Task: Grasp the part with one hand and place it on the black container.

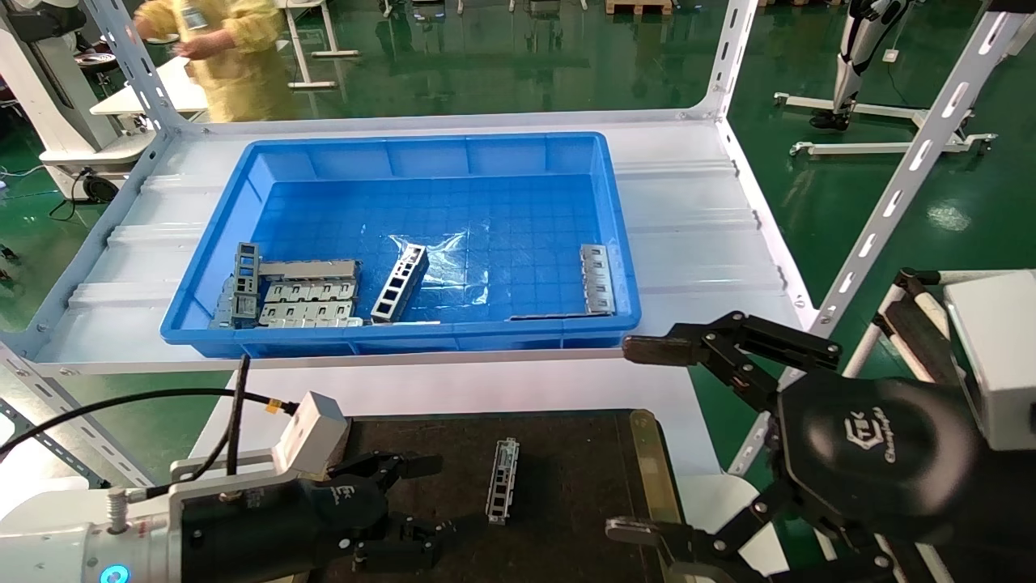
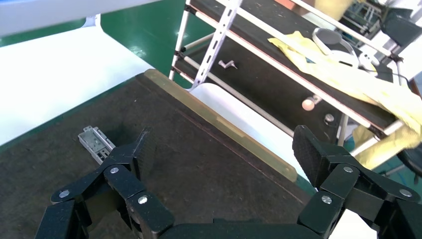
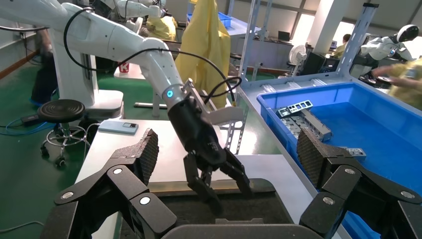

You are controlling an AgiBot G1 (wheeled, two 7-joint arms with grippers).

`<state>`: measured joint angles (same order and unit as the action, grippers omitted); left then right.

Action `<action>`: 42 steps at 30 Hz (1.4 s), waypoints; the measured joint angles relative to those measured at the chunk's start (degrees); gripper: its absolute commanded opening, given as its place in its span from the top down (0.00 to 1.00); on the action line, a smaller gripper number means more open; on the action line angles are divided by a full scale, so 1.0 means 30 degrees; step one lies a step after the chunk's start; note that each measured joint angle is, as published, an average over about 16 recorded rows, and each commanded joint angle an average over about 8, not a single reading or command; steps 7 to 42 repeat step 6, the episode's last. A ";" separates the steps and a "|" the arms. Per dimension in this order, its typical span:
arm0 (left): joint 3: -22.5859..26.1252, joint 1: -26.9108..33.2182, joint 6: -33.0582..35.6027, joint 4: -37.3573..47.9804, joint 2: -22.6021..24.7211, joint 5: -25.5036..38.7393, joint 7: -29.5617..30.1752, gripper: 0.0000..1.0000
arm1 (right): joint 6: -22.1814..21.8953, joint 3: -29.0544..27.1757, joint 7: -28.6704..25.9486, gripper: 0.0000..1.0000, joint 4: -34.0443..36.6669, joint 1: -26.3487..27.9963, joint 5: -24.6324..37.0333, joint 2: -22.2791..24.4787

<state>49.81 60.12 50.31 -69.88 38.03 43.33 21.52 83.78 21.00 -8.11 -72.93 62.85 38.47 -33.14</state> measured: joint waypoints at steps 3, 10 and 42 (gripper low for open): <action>-0.0041 0.0120 0.0246 -0.0184 -0.0231 -0.0010 0.0009 0.00 | 0.0000 0.0000 0.0000 0.00 0.0000 0.0000 0.0000 0.0000; -0.0079 0.0229 0.0423 -0.0329 -0.0435 -0.0015 0.0039 0.00 | 0.0000 0.0001 0.0000 0.00 0.0000 0.0000 0.0000 0.0000; -0.0079 0.0229 0.0423 -0.0329 -0.0435 -0.0015 0.0039 0.00 | 0.0000 0.0001 0.0000 0.00 0.0000 0.0000 0.0000 0.0000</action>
